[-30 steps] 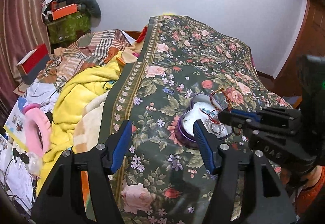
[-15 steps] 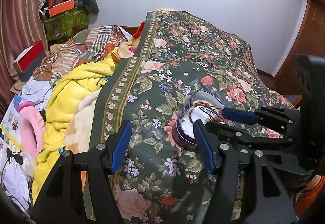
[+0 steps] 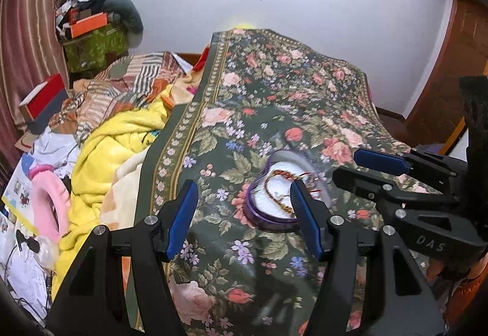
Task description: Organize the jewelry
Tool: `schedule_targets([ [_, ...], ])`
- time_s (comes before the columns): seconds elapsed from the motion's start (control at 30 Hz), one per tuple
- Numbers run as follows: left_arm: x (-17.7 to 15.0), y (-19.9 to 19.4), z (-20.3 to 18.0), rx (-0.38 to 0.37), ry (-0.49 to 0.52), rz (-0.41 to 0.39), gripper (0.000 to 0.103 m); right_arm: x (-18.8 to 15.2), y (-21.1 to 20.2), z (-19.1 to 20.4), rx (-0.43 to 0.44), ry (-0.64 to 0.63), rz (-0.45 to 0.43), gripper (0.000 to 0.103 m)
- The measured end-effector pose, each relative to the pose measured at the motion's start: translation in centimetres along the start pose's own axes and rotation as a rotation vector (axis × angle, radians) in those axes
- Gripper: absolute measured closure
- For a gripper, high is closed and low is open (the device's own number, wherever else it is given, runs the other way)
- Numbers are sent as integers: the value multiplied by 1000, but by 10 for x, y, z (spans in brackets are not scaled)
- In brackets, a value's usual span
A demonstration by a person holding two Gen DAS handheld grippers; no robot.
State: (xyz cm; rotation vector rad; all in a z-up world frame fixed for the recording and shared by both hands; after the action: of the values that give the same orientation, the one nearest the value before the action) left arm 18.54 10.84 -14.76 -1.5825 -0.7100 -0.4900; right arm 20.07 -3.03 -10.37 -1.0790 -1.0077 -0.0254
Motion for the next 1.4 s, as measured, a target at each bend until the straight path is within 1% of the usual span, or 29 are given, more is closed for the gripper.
schedule_targets([
  [0.2, 8, -36, -20, -3, 43, -65, 41, 9, -49, -2, -22, 17, -98, 65],
  [0.3, 13, -59, -31, -10, 58, -109, 41, 14, -79, 0, -26, 24, -164, 65],
  [0.4, 18, -83, -40, -23, 69, -162, 41, 18, -106, 4, -30, 23, -226, 65],
  [0.67, 26, -159, -65, -26, 108, -331, 40, 21, -167, 22, -36, 6, -370, 64],
  [0.73, 27, -178, -69, -24, 108, -374, 40, 21, -182, 28, -43, 7, -410, 62],
  [0.8, 27, -195, -70, -26, 101, -413, 39, 20, -194, 31, -55, 10, -446, 53],
  [0.93, 25, -225, -71, -22, 84, -492, 35, 20, -213, 36, -65, 12, -500, 51],
  [1.0, 24, -239, -71, -8, 83, -525, 33, 19, -218, 38, -72, 16, -517, 47],
  [1.07, 23, -248, -73, 4, 83, -553, 31, 17, -222, 37, -93, 26, -542, 31],
  [1.1, 22, -253, -74, 10, 83, -566, 30, 16, -225, 36, -103, 31, -553, 26],
  [1.13, 21, -256, -74, 14, 84, -574, 29, 16, -227, 36, -113, 34, -565, 24],
  [1.2, 20, -263, -75, 29, 82, -596, 13, 16, -229, 37, -122, 36, -572, 21],
  [1.27, 19, -267, -75, 42, 79, -618, 6, 15, -232, 36, -134, 39, -577, 17],
  [1.33, 18, -269, -75, 60, 76, -630, 1, 15, -232, 34, -143, 49, -581, 9],
  [1.37, 18, -269, -74, 72, 74, -632, 0, 13, -233, 34, -147, 54, -583, 3],
  [1.4, 18, -268, -73, 80, 71, -631, 0, 12, -233, 32, -150, 60, -588, 0],
])
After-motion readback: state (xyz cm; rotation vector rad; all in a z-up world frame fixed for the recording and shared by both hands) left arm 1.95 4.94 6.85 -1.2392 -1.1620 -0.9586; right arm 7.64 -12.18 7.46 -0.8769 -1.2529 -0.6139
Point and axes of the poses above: each gripper's, at about its wrist camera, not at the fingertips, and y roughly the way its jaws point, z to its left, x to its top, the point moved 8 cm from there along y, roughly the way its jaws point, and after that the axes turned 4 degrees about z, right-handed, at the moved point
